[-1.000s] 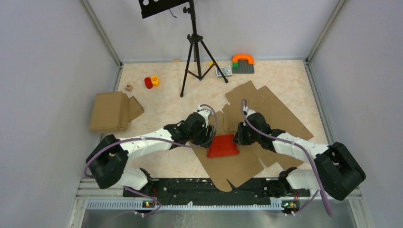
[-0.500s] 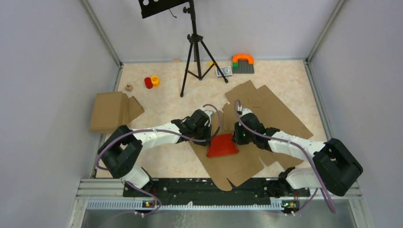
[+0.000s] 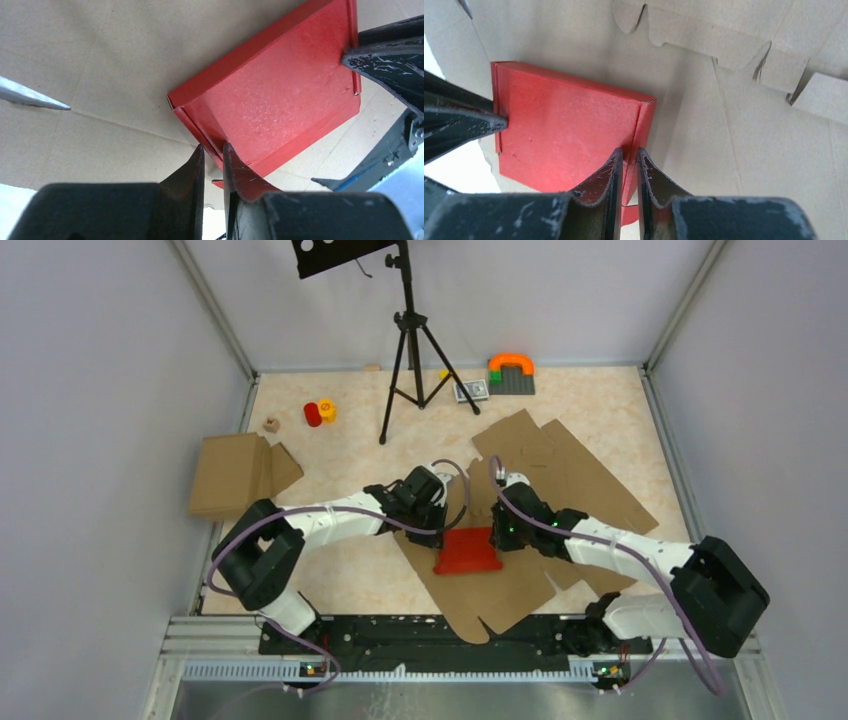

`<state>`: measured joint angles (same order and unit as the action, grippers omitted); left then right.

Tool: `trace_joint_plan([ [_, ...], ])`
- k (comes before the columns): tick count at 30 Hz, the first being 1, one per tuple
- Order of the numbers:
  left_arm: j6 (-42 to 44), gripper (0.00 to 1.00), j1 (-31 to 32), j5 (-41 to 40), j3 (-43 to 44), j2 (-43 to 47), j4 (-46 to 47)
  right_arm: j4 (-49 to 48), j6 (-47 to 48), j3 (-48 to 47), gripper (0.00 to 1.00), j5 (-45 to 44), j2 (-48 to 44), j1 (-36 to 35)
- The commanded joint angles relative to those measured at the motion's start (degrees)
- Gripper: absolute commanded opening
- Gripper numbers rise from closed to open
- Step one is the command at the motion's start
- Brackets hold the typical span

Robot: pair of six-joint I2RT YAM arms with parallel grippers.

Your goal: Fold the paper box

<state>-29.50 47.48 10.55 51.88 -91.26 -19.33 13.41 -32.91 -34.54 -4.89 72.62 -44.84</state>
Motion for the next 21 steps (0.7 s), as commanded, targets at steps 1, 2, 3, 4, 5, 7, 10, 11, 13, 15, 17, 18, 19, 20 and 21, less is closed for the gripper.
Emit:
trace_joint_plan([
  [1,1.33,0.13,-0.39,10.25,2.17,0.73,2.35,-0.07,-5.07,-1.71,0.0,10.27,-4.66,-2.8],
  [2,1.59,0.13,-0.67,10.9,2.11,0.8,1.73,0.5,-5.91,-1.32,0.0,11.08,-4.74,-2.8],
  [3,1.82,0.13,-1.05,11.17,1.84,0.87,1.47,0.77,-6.51,-0.93,0.0,11.65,-4.66,-2.79],
  [4,1.95,0.13,-1.34,11.24,1.42,0.93,1.84,0.57,-7.08,-0.21,0.0,12.04,-4.64,-2.8],
  [5,2.12,0.13,-1.73,11.21,1.06,0.85,2.58,-0.09,-7.78,0.6,0.0,12.13,-4.59,-2.8],
  [7,2.64,0.14,-2.43,11.73,1.09,0.19,3.41,-2.46,-9.6,2.65,0.0,12.77,-5.03,-2.8],
  [10,4.29,0.15,-2.92,10.34,3.85,-1.48,3.18,-6.8,-12.17,5.51,0.0,14.21,-6.31,-3.43],
  [11,5.0,0.15,-2.92,10.14,4.97,-2.18,3.16,-7.59,-12.49,6.03,0.0,14.09,-6.43,-3.9],
  [13,6.61,0.18,-2.92,10.24,7.25,-3.75,2.87,-7.55,-12.51,6.11,0.0,13.71,-6.31,-4.78],
  [15,8.36,0.2,-2.88,9.61,9.48,-5.9,2.18,-7.22,-12.08,5.92,0.0,13.31,-6.1,-5.49],
  [17,10.13,0.24,-2.84,9.13,11.19,-8.39,0.98,-6.55,-11.58,5.82,0.02,12.64,-6.13,-5.7],
  [18,10.84,0.26,-2.79,8.81,11.72,-9.46,0.36,-6.06,-11.34,5.81,0.03,12.18,-6.23,-5.68],
  [19,11.28,0.3,-2.56,8.01,11.78,-10.22,0.01,-5.65,-11.06,5.73,0.04,11.7,-6.34,-5.7],
  [20,11.71,0.34,-2.3,7.01,11.58,-10.66,-0.22,-5.33,-10.66,5.86,0.06,11.5,-6.41,-5.7],
  [21,12.19,0.35,-1.71,5.97,11.31,-10.81,-0.34,-5.15,-10.34,5.81,0.08,11.48,-6.56,-5.7],
])
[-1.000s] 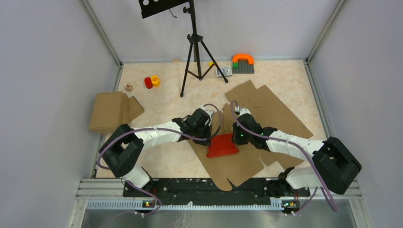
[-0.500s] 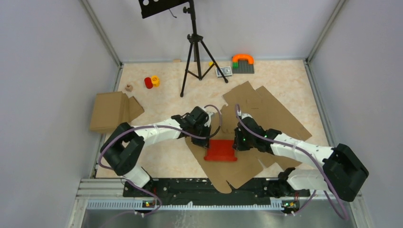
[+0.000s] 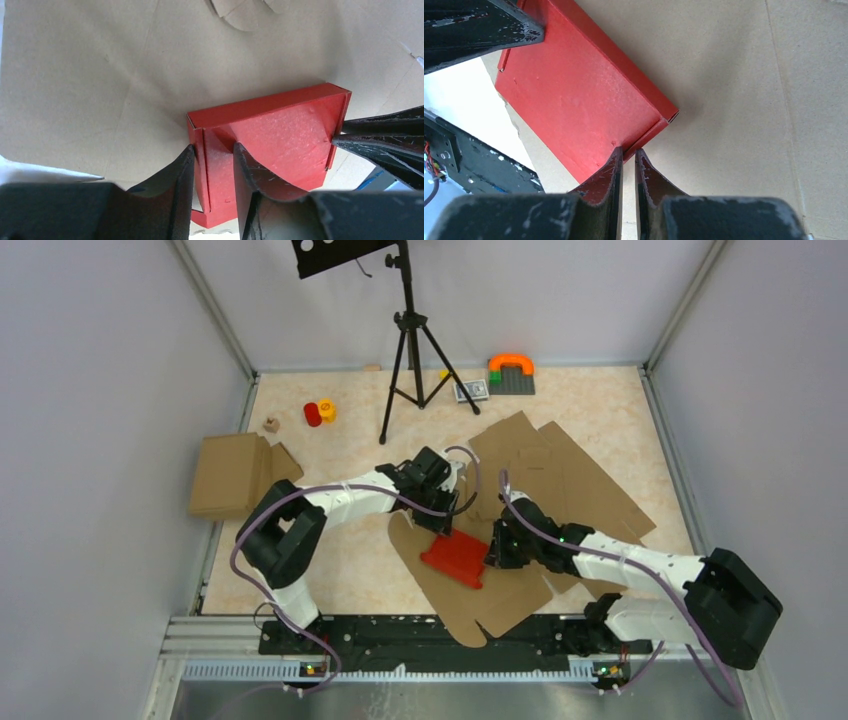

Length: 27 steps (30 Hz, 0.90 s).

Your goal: Fold the paper box

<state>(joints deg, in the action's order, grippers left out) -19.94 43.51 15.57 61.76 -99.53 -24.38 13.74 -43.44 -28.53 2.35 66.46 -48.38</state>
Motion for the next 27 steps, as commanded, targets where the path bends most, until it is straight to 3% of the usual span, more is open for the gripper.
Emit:
trace_joint_plan([
  [1,3.16,0.36,2.99,-0.6,1.17,-2.52,4.54,-5.28,0.54,-0.23,0.1,4.13,-0.53,-2.16],
  [6,5.11,0.3,6.02,-8.84,0.39,-3.21,3.28,-1.31,5.53,-1.89,0.16,0.97,-4.62,-2.11],
  [11,6.23,0.26,7.88,-13.33,-2.91,-2.82,7.01,-2.53,11.37,-1.69,0.33,3.18,-11.34,3.02],
  [14,6.84,0.26,8.08,-13.04,-4.62,-2.16,9.34,-4.19,15.58,-2.02,0.38,5.68,-10.1,6.81],
  [19,8.22,0.26,8.0,-10.51,-5.48,-1.02,11.54,-8.12,19.41,-0.6,0.5,5.4,-4.15,7.37],
  [22,8.43,0.26,8.0,-9.05,-5.83,-0.61,12.47,-14.74,18.37,2.33,0.51,8.73,-1.16,7.95],
  [27,8.43,0.26,7.91,-7.7,-6.03,0.02,13.27,-21.5,15.89,5.1,0.36,13.11,5.07,10.74],
])
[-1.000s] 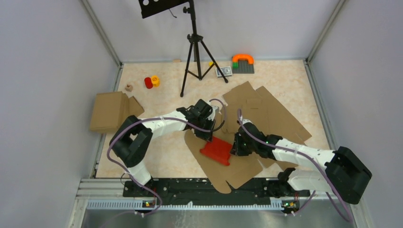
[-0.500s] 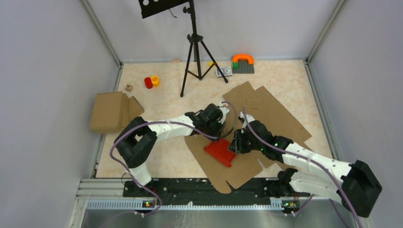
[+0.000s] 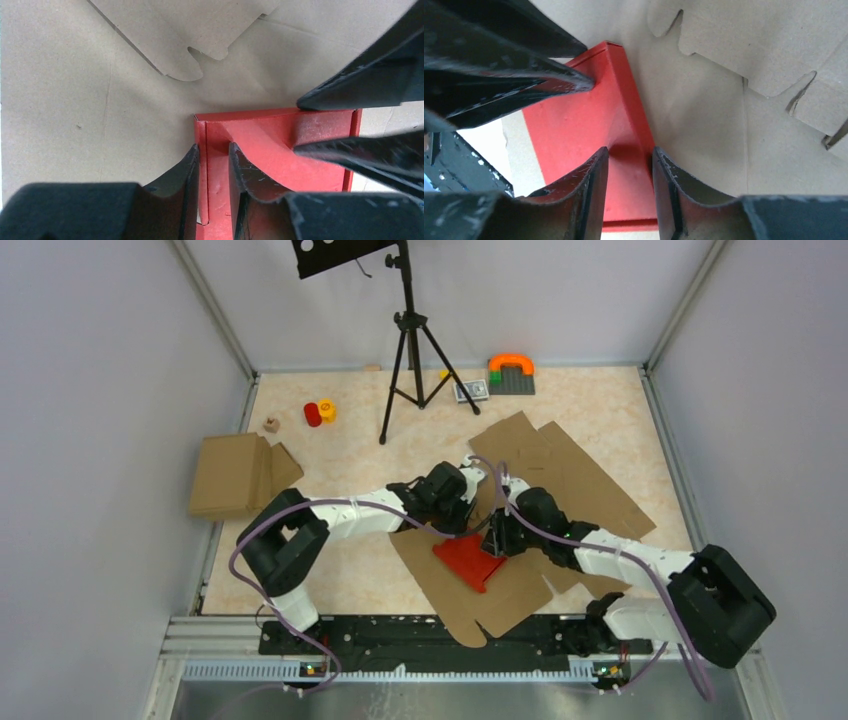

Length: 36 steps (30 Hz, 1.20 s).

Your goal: Fold the paper box

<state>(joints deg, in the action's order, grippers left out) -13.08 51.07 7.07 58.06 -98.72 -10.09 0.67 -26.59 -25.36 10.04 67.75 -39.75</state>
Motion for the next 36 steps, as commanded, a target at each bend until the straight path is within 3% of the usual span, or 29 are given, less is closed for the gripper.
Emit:
trace_joint_plan([
  [1,1.57,0.26,0.35,1.02,-2.34,-0.51,-0.91,-9.75,-1.48,2.63,0.35,6.67,4.52,2.92],
  [5,1.46,0.28,0.35,1.58,-2.61,0.76,0.01,-10.58,-1.42,3.41,0.34,8.7,7.52,4.23],
  [9,0.22,0.34,0.11,0.53,-2.03,1.58,-0.59,-8.3,-0.29,2.94,0.23,7.22,10.06,4.22],
  [11,-0.98,0.39,0.0,-1.48,-2.44,3.87,-1.16,-7.95,-0.07,3.19,0.21,6.51,9.96,4.24],
  [15,-3.3,0.63,-0.3,-8.22,-5.56,14.47,-2.59,-6.58,-0.52,2.43,0.17,4.09,9.56,4.22],
  [20,-8.12,0.68,-1.12,-9.27,-10.54,24.14,-6.01,-5.73,-0.77,1.69,0.14,3.82,10.4,4.24],
  [27,-21.14,0.42,-1.2,-0.11,-23.54,31.44,-1.14,-7.48,-3.54,2.99,0.0,4.89,10.85,4.24],
  [32,-26.16,0.08,-1.16,2.49,-28.5,30.44,2.2,-8.53,-5.34,3.29,0.0,6.42,11.99,4.3],
  [36,-27.17,0.03,-1.15,3.47,-30.27,27.08,6.98,-9.1,-6.08,3.19,0.0,7.39,12.27,4.33],
])
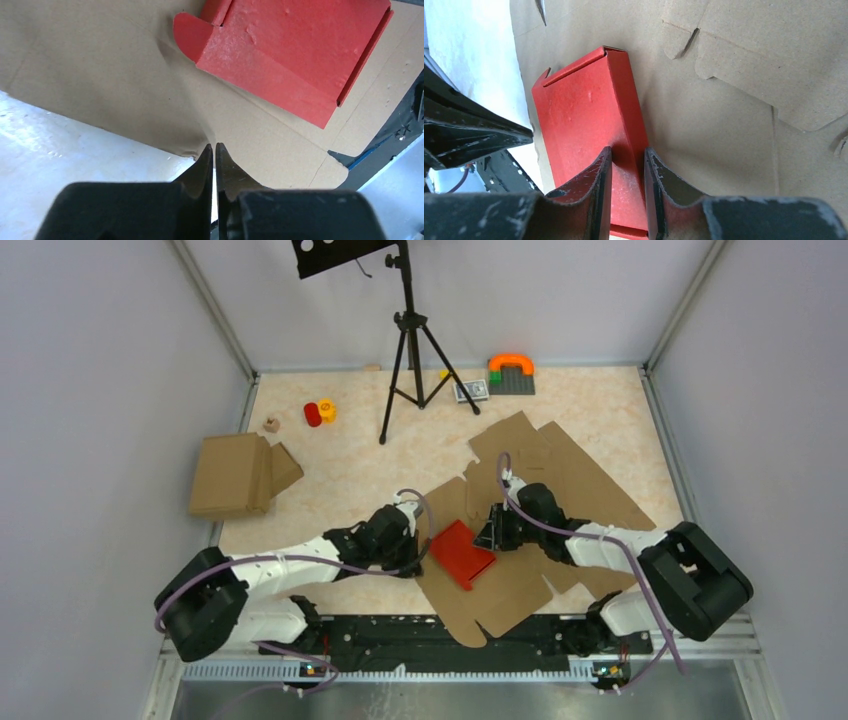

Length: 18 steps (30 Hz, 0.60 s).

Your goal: Fold the paper box

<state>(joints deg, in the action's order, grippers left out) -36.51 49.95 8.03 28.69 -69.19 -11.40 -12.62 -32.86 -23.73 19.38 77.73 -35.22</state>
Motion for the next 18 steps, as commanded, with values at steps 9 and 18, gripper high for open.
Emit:
trace_joint_plan([
  [9,-2.63,0.01,0.05,1.92,4.12,-11.65,17.53,4.74,-0.66,0.87,0.0,-0.43,1.55,-0.2],
  [18,0.85,0.02,0.01,4.38,10.49,-18.67,19.68,4.52,-1.9,1.28,0.0,2.03,0.18,0.77],
])
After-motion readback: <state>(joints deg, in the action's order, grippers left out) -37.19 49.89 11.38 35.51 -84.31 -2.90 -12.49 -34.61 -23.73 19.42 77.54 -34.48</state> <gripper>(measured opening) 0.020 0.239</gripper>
